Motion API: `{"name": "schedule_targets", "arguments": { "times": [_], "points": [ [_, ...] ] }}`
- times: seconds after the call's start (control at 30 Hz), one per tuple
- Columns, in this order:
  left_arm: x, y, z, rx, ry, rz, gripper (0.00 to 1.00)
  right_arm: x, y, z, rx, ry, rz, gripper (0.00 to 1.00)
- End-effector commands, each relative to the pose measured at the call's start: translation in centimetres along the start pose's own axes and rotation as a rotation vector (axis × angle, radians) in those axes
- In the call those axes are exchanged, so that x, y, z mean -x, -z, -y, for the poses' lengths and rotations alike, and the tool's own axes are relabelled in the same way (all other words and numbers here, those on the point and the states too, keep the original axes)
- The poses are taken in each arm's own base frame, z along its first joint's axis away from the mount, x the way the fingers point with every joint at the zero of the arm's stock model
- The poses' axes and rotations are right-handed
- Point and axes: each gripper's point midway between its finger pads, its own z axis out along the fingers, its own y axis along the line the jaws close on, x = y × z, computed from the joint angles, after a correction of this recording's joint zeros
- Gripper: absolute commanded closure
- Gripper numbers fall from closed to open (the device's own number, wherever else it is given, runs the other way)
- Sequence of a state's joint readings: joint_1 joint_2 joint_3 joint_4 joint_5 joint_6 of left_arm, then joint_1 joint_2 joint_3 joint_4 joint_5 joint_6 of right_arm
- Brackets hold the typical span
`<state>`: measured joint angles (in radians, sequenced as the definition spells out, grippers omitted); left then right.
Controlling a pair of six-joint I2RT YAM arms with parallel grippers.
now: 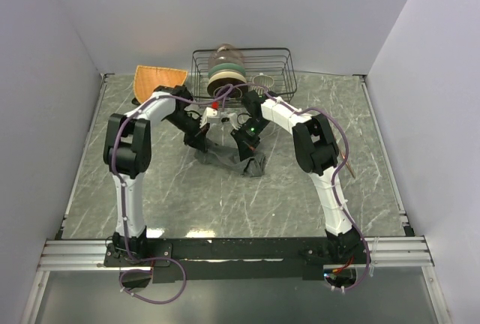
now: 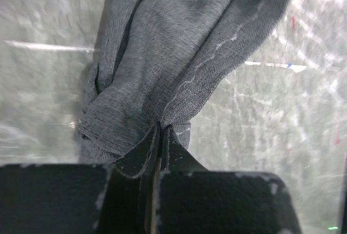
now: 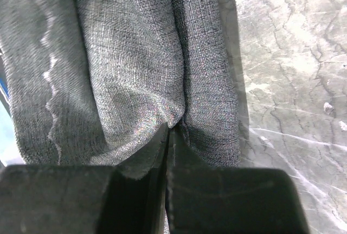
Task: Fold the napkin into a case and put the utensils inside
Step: Fold the 2/3-rectangle-folded napkin at the center of the board.
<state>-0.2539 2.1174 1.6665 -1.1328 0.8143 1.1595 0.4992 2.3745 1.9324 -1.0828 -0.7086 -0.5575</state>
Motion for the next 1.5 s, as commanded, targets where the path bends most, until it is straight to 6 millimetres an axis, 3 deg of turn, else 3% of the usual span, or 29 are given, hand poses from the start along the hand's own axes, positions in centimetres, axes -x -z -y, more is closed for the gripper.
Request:
{"name": "schedule_targets", "arguments": {
  "times": [0.0,0.1,0.2,0.3,0.4,0.53,0.63,0.7,0.77,0.97,1.03,1.27,1.37,1.47],
  "points": [
    [1.7,-0.4,-0.1,-0.057,0.154,0.092,0.96,-0.6,0.2,1.3,-0.032,0.017,-0.033,1.00],
    [1.8,-1.0,-1.5,-0.057,0.263,0.124,0.96,-0.4,0.3,1.3,-0.033,0.025,-0.029,0.99],
    [1.6,-1.4,-2.1,-0.081,0.358,0.136,0.95,0.2,0.8,1.2,-0.051,0.043,-0.008,0.88],
    [0.8,-1.9,-2.4,-0.119,0.450,0.136,0.95,1.5,2.6,0.8,-0.082,0.062,0.044,0.75],
    [0.0,-2.0,-2.6,-0.146,0.523,0.137,0.95,2.9,5.2,0.3,-0.126,0.082,0.123,0.56],
    [-0.5,-2.5,-3.0,-0.171,0.609,0.145,0.95,4.8,8.8,-0.8,-0.197,0.153,0.241,0.38],
    [-0.4,-2.6,-3.1,-0.186,0.638,0.154,0.95,6.5,10.2,-1.4,-0.233,0.197,0.308,0.26],
    [-0.6,-2.8,-3.3,-0.182,0.656,0.154,0.94,8.0,10.4,-2.4,-0.237,0.239,0.335,0.13],
    [-0.6,-2.9,-3.4,-0.185,0.667,0.156,0.93,9.0,10.1,-2.8,-0.255,0.275,0.339,0.11],
    [-0.7,-3.1,-3.6,-0.202,0.718,0.163,0.92,11.0,6.4,-3.9,-0.279,0.402,0.345,0.12],
    [-0.9,-3.1,-3.7,-0.205,0.730,0.166,0.91,10.8,4.8,-4.1,-0.278,0.429,0.326,0.14],
    [-0.9,-3.0,-4.1,-0.206,0.758,0.177,0.90,10.9,2.2,-2.9,-0.293,0.455,0.318,0.16],
    [-0.8,-2.8,-4.0,-0.212,0.764,0.187,0.88,10.7,1.4,-1.7,-0.312,0.444,0.309,0.23],
    [-0.6,-2.7,-4.0,-0.206,0.765,0.195,0.86,10.2,0.7,-0.5,-0.326,0.415,0.281,0.41]
  ]
}}
